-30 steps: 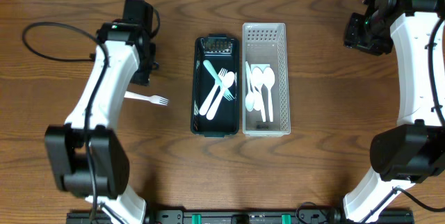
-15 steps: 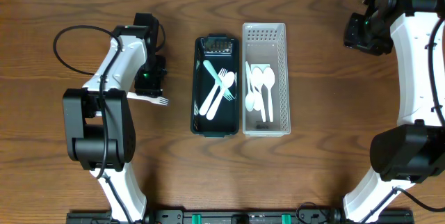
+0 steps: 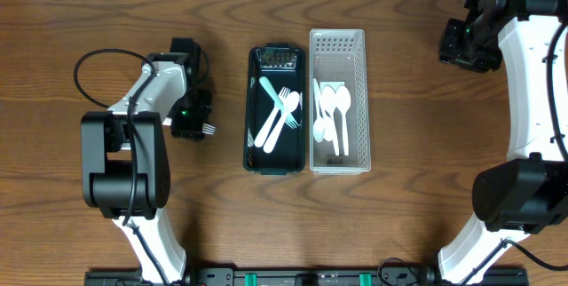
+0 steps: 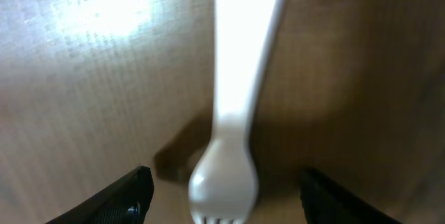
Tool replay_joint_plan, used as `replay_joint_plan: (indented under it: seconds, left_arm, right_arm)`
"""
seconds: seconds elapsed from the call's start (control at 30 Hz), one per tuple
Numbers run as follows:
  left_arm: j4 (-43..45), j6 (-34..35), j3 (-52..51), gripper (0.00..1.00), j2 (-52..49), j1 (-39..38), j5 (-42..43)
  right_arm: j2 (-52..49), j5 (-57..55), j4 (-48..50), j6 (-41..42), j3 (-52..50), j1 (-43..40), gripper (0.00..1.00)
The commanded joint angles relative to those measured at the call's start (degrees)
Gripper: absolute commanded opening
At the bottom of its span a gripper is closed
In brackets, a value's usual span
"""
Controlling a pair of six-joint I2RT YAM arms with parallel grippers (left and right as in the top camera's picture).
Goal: Pack container
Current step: 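Return the left gripper and grasp the last white fork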
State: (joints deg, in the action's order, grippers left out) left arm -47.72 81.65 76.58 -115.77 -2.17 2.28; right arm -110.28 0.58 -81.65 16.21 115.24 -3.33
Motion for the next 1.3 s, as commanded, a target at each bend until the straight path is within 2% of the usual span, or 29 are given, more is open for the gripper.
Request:
replay_joint_plan:
  seconds: [0.0,0.17,0.53,0.7,1.27]
  left_arm:
    - [2.0,-5.7,-1.8,0.72,-0.3,0.4,-0.3]
    - [5.3,-7.1,-3.3,0.59,-0.3,0.4,-0.1]
    - [5.2,-6.8,-3.9,0.56,-0.3,0.4,2.3]
    - [5.2,-6.8,-3.9,0.42,-0.3,0.4,3.3]
    - [5.2,-6.9,-3.9,0.18,-0.3,0.4,4.9]
  right_arm:
    - [-0.5,-0.3,-0.3,-0.6,0.2,-0.5,0.39]
    - [-0.5,-0.3,-0.5,-0.6,0.2,-0.5,0.38]
    - [-0.5,-0.3,-0.4,-0.4,0.2,-0.5,0.38]
    - [-0.5,-0.3,-0.2,-0.4,0.2,-0.5,0.38]
    - [-0.5,-0.3,-0.1,-0.4,0.2,-0.5,0.39]
